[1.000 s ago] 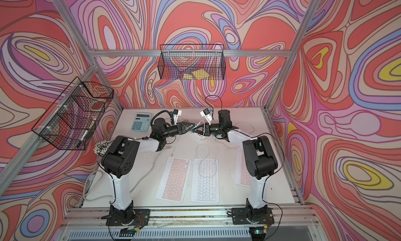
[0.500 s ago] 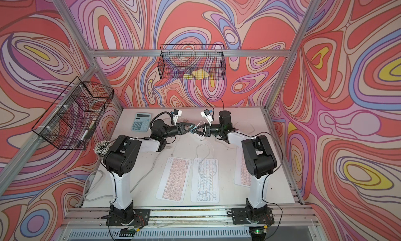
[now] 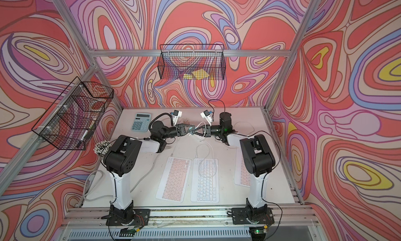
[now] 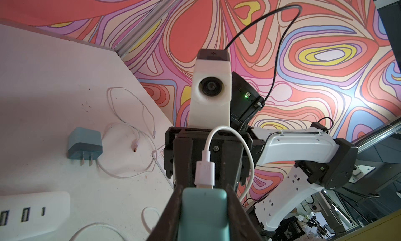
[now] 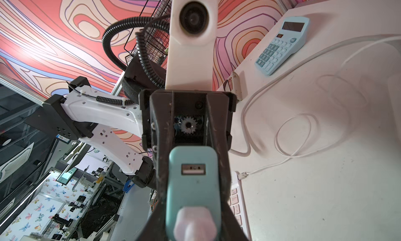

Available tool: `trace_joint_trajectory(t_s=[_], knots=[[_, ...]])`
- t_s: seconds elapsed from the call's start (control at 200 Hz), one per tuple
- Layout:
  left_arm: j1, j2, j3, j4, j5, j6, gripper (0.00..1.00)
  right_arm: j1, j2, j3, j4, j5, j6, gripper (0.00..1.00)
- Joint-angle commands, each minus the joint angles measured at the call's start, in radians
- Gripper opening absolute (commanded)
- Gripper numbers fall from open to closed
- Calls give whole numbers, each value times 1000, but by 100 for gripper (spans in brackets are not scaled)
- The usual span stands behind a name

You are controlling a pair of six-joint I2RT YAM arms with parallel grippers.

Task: Unplug the wireless keyboard
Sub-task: Remove the power cord from the plug.

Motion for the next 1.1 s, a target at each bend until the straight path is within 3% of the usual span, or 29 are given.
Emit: trace_joint_trajectory(t_s=[0.0, 0.21, 0.361, 0.511, 0.606, 0.841, 0.961, 1.092], knots=[[3, -12, 7, 40, -12, -70, 0, -6, 3, -17, -26, 92, -113, 30], [26, -45, 2, -69, -46, 9, 0, -13, -57, 12, -453, 237, -463, 42], [26, -112, 5, -315, -98, 194, 0, -40, -71, 11, -593, 383, -549, 43], [16, -199, 34, -703, -191, 475, 0, -63, -115, -16, -601, 522, -513, 43], [3, -232, 54, -853, -251, 602, 0, -65, -130, 5, -652, 605, -495, 43], [-31, -269, 76, -1042, -407, 768, 0, -70, -175, 82, -806, 825, -389, 43], [-67, -260, 115, -1136, -508, 843, 0, -71, -246, 81, -810, 846, -312, 42], [-77, -245, 116, -1113, -567, 820, 0, -70, -292, 80, -811, 841, -188, 39]])
